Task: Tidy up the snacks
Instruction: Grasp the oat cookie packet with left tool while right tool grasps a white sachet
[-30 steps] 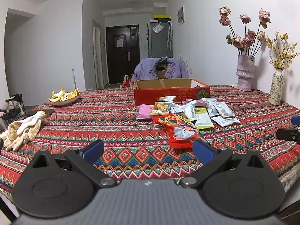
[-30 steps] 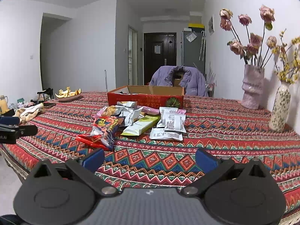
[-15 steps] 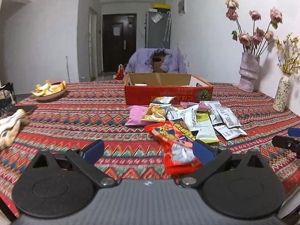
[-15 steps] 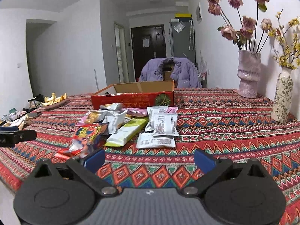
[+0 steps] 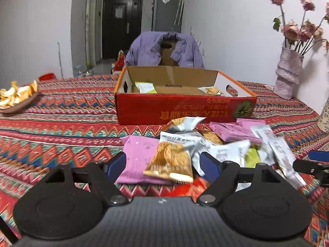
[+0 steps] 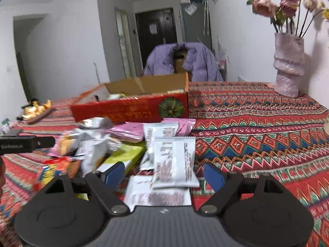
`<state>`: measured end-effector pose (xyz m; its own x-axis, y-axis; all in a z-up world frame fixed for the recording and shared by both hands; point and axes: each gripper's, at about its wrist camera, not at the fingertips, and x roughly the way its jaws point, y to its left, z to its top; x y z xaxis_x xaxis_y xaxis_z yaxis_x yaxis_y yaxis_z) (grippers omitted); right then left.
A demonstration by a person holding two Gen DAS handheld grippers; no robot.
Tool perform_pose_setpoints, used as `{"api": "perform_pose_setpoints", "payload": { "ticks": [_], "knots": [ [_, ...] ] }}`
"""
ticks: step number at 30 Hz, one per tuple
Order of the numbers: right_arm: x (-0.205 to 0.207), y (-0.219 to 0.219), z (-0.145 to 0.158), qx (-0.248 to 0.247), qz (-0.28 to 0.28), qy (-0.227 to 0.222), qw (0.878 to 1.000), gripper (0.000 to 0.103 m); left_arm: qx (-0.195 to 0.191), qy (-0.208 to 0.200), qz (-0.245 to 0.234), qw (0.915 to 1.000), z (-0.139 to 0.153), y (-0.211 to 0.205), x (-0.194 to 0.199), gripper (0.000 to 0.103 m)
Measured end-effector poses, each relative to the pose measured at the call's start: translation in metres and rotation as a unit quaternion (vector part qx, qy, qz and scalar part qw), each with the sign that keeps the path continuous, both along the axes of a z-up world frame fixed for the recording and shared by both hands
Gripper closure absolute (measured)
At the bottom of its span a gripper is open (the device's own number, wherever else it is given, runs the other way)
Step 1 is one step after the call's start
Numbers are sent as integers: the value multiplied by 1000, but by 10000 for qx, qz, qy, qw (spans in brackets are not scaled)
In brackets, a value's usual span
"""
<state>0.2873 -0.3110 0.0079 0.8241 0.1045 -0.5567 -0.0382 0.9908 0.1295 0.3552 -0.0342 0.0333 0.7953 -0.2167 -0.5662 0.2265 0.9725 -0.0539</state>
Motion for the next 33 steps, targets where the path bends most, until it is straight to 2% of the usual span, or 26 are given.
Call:
{"api": "perform_pose_setpoints", "payload": {
  "ticks": [1,3,4,7,8,10,16,22,33],
  "knots": [
    [8,0,-3,11,-5,50,10000,21,-20,76,-1,10000,-4,0,9,25],
    [25,0,-12,68,-14,179,9998,33,-84,250,-55,9996,-12,-1,26,28],
    [30,-1,-16,102,-27,223,9997,36,-133,334,-91,9993,-16,0,32,29],
    [39,-1,-25,173,-53,317,9993,45,-437,403,-246,9979,-21,3,40,32],
    [39,-2,-26,186,-61,315,9993,46,-437,376,-290,9979,-21,2,40,42],
    [40,-3,-27,225,-85,307,9992,49,-384,383,-357,9979,-23,-1,41,56],
    [34,-5,-21,267,-74,231,9993,54,-381,354,-362,9980,-16,-2,33,60],
    [5,-3,5,184,-50,-74,9998,54,-427,100,-252,9987,12,8,-5,60],
    [-84,15,40,156,257,-547,9980,54,-463,-509,-57,9976,55,23,-110,60]
  ]
}}
